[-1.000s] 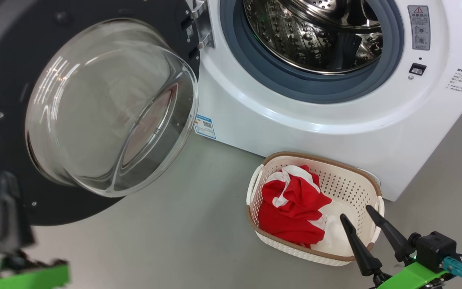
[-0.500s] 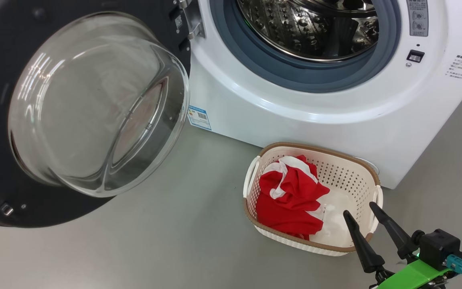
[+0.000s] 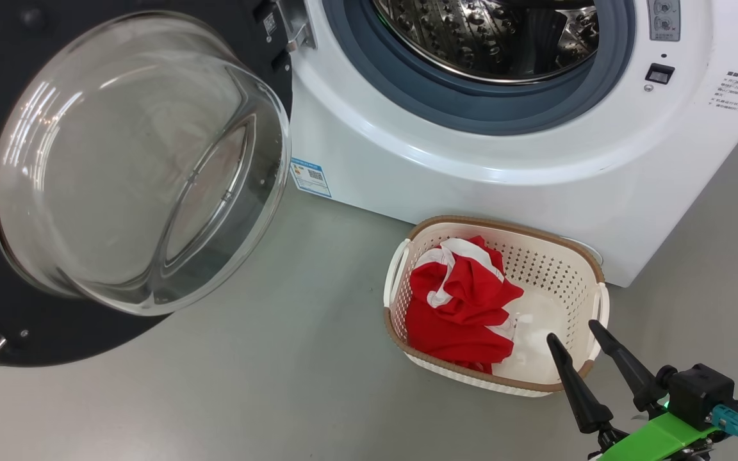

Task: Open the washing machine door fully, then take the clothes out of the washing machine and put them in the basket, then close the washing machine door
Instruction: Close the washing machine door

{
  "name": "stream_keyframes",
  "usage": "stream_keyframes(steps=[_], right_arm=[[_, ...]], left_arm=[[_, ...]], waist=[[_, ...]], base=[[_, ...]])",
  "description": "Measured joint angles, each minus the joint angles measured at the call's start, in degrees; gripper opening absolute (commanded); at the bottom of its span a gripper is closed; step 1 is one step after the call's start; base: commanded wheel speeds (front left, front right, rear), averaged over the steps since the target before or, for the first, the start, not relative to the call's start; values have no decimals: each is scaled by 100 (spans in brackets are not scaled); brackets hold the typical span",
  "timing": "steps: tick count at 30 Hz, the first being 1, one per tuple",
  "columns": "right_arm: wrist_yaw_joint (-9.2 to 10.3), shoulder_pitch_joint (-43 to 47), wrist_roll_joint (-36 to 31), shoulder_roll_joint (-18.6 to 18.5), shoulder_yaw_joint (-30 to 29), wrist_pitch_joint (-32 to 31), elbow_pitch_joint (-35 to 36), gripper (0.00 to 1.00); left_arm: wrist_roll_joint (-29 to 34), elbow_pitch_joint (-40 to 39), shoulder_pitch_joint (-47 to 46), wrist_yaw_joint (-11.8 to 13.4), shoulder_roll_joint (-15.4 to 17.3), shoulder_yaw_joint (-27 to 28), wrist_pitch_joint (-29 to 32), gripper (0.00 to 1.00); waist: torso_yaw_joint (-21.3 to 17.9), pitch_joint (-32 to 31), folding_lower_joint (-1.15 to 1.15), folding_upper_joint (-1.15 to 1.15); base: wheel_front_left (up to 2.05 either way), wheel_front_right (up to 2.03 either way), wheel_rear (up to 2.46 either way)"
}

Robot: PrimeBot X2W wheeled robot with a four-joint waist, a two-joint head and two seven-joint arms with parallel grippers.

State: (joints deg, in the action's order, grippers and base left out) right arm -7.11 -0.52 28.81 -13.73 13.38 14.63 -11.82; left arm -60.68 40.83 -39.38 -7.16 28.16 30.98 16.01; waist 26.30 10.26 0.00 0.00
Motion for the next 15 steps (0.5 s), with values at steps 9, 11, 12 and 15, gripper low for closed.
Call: stream_keyframes(steps=[9,11,12,15], right_arm=[[0,-4,0,16,5,0,-1,100],[0,-5,0,24,4,0,-1,100],[0,-5,0,26,4,0,-2,100],[0,-7,0,38,-2,0,-3,100]], left_arm=[[-503,212,-34,0,87,-456,1497,0],[-594,112,37,0,85,-520,1719,0],[-620,51,100,0,89,-532,1801,0],[-776,-155,294,0,113,-568,2058,0]], waist=[[-36,31,0,0],[-44,25,0,0],[-47,21,0,0],[-56,4,0,0]], base=[[0,0,0],[0,0,0],[0,0,0],[0,0,0]])
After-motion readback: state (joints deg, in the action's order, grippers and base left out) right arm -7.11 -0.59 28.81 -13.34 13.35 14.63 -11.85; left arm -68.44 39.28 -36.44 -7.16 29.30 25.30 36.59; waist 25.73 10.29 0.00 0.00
